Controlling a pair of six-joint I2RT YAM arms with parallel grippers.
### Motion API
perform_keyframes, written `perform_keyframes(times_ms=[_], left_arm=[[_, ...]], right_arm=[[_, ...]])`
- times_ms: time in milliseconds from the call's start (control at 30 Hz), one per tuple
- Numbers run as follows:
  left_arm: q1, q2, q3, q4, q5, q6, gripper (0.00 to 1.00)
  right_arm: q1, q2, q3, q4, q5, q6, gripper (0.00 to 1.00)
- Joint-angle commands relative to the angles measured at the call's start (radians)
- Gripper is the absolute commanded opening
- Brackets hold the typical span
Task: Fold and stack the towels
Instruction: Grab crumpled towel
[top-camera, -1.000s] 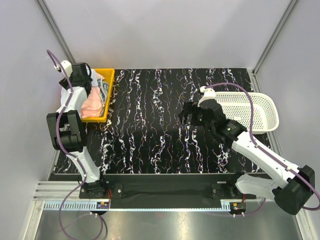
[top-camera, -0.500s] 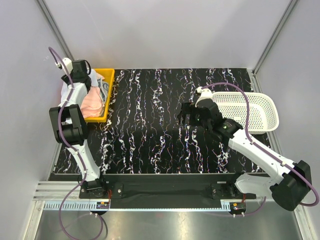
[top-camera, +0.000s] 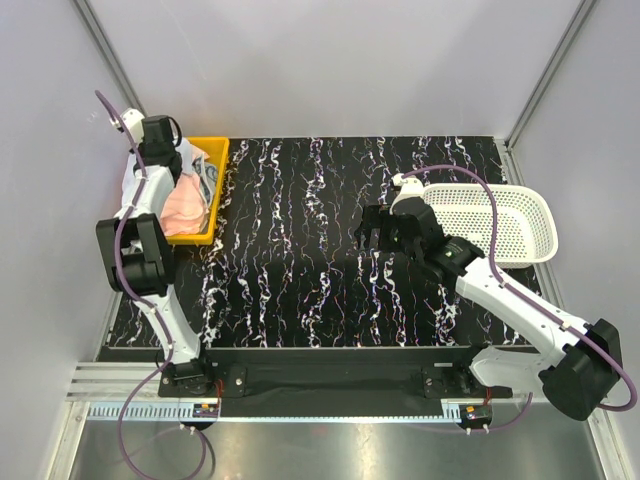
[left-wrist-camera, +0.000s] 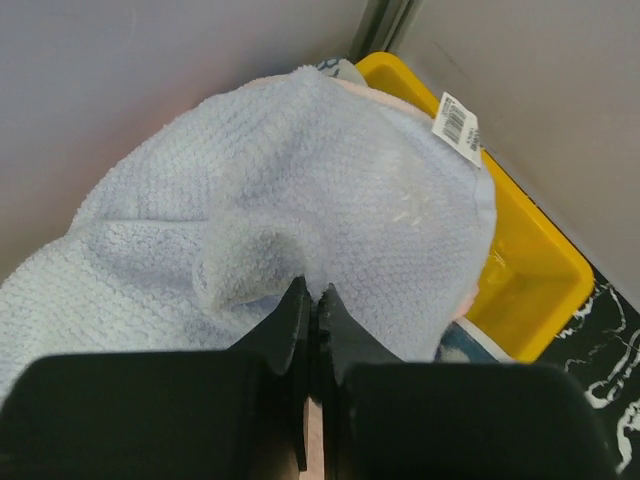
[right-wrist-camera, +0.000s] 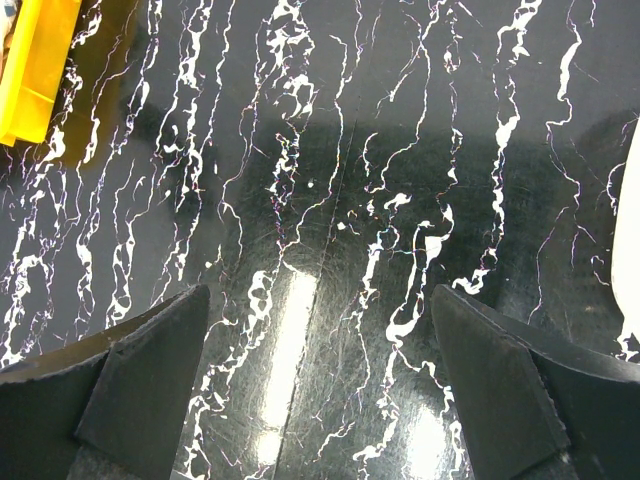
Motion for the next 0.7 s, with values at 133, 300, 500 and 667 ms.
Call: perform_keyframes(times_ms=[133,300,500,667], left_arm=[[-0.104,-0.244,-0.062,0.135,-0.006,0.077,0.0],[-0.228,-0.365,-0.092,0.126,-0.035,0.111,0.0],[-0.412,-0.488,-0.141,0.095,-0.048,0.082,0.0],[-0.648,-0.573,-0.27,0.079,-0.055,0.012,0.0]], right_arm=[[-0.001,-0.01,0.011,0.039,0.035,-0.011,1.0],[0.0,-0.024,0.009,0.039,0.052,-0.013,1.0],[-0.001,-0.041,0.012,0.036,0.104,-0.015,1.0],[0.0,-0.036,0.041,-0.013,0.188,-0.004,1.0]])
